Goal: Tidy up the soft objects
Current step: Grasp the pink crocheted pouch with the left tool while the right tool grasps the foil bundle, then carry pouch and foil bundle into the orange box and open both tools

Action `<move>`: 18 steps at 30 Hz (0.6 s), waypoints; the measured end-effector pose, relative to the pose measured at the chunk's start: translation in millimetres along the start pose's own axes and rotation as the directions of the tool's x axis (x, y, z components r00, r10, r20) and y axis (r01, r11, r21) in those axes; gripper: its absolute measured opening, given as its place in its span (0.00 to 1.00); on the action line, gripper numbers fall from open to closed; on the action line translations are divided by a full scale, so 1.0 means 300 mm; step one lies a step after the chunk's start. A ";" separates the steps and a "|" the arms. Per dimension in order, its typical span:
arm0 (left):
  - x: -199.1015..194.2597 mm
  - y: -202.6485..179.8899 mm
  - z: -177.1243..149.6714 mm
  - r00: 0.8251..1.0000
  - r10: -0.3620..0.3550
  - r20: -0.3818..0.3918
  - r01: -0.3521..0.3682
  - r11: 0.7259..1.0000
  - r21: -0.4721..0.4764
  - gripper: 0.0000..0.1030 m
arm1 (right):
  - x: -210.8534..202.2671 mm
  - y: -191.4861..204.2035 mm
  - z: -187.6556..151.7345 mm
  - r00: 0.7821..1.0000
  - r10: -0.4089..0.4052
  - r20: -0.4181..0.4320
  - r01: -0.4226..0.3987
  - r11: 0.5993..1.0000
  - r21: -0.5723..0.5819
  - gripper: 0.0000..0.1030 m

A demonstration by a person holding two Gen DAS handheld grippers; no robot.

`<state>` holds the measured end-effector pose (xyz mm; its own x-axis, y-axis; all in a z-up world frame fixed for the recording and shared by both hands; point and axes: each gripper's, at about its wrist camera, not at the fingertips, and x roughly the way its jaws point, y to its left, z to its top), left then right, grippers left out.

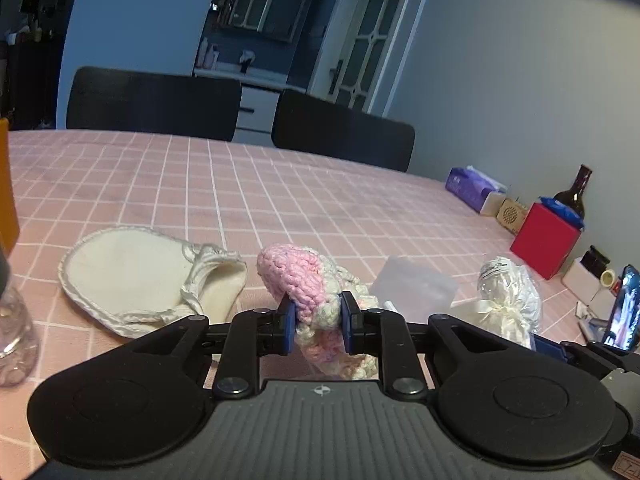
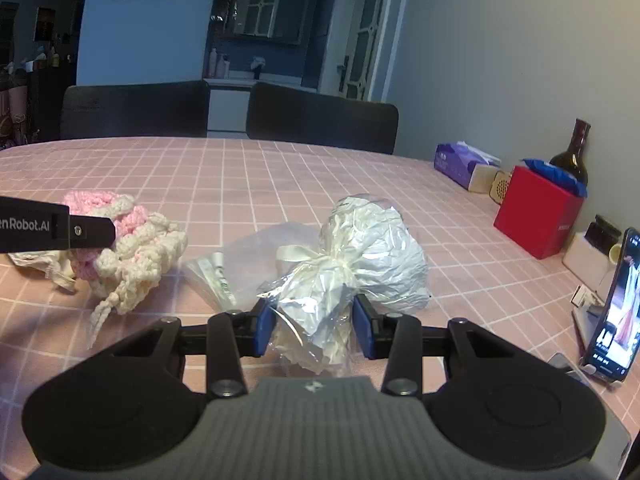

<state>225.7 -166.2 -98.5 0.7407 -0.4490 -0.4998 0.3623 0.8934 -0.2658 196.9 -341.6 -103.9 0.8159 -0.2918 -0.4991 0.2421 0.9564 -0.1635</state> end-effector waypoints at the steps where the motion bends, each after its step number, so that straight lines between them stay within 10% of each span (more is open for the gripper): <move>1: -0.021 -0.002 0.001 1.000 -0.004 0.012 0.004 1.000 0.000 0.24 | -0.018 0.001 0.003 1.000 0.003 0.010 -0.003 1.000 -0.004 0.40; 18: -0.396 -0.006 -0.024 0.990 -0.047 0.132 0.045 0.999 0.014 0.23 | -0.367 0.096 0.015 0.960 0.250 0.124 -0.241 0.967 -0.083 0.40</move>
<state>133.1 -114.6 -44.4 0.7909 -0.4844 -0.3738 0.4033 0.8722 -0.2769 116.4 -281.8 -49.8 0.9091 -0.0399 -0.4146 -0.0058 0.9941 -0.1085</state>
